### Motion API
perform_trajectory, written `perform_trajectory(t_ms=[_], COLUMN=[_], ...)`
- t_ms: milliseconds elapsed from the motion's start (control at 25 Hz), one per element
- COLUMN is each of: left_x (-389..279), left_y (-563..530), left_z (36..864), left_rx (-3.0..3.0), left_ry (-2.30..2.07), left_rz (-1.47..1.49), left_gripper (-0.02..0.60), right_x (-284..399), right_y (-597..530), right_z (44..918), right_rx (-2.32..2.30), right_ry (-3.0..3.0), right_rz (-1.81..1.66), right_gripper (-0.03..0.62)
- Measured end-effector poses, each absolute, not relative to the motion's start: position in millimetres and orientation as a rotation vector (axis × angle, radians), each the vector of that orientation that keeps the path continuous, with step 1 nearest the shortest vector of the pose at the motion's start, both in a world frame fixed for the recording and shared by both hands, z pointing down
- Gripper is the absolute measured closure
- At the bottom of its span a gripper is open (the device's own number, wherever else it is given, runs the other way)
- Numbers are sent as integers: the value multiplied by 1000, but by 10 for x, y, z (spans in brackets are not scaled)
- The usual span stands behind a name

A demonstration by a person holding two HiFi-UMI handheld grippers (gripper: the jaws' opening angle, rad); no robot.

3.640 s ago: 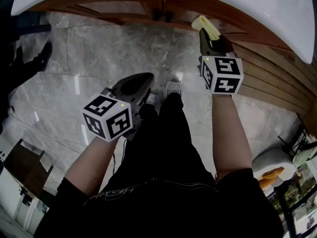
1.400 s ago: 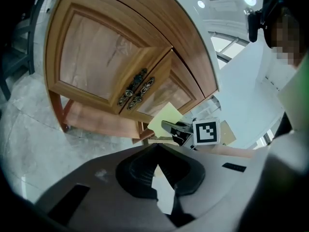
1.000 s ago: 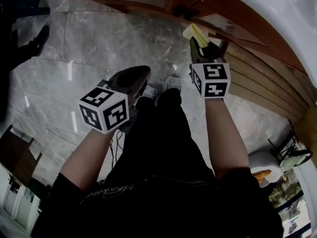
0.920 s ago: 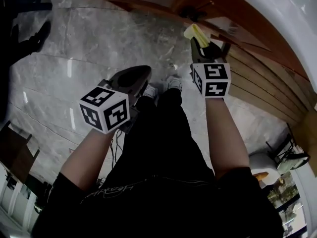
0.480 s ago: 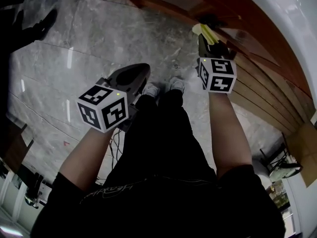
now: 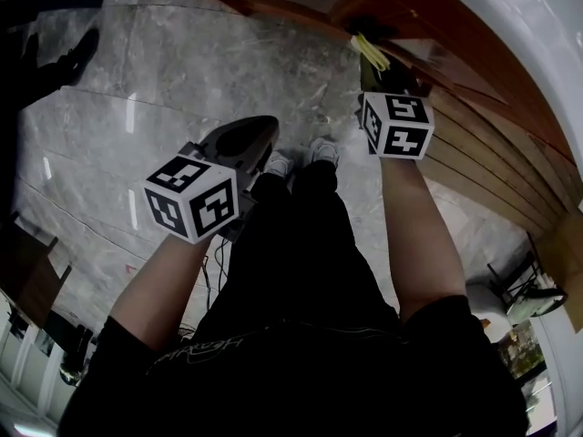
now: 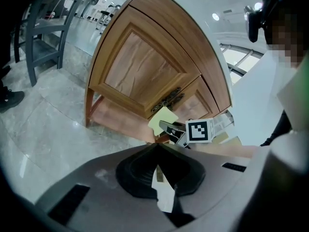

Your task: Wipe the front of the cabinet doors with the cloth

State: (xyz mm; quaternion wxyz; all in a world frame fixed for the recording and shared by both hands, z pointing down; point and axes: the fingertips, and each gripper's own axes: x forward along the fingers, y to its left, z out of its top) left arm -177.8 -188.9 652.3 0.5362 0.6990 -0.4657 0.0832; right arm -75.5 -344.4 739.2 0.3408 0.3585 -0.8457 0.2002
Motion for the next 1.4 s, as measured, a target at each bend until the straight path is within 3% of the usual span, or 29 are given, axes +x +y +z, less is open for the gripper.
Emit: perform_trajectory(t_ms=[480, 1400], left_x=[-1391, -633], left_y=[-2024, -2279], left_z=[6519, 6597], left_rx=[1715, 1803], left_ry=[-1038, -869], left_rz=[245, 369], left_gripper=[575, 575], right_x=[-427, 872], right_y=[-3479, -3608], right_z=[7389, 7411], right_rx=[1007, 1288], right_ry=[-2186, -2052], right_rz=[570, 640], right_gripper=[554, 554])
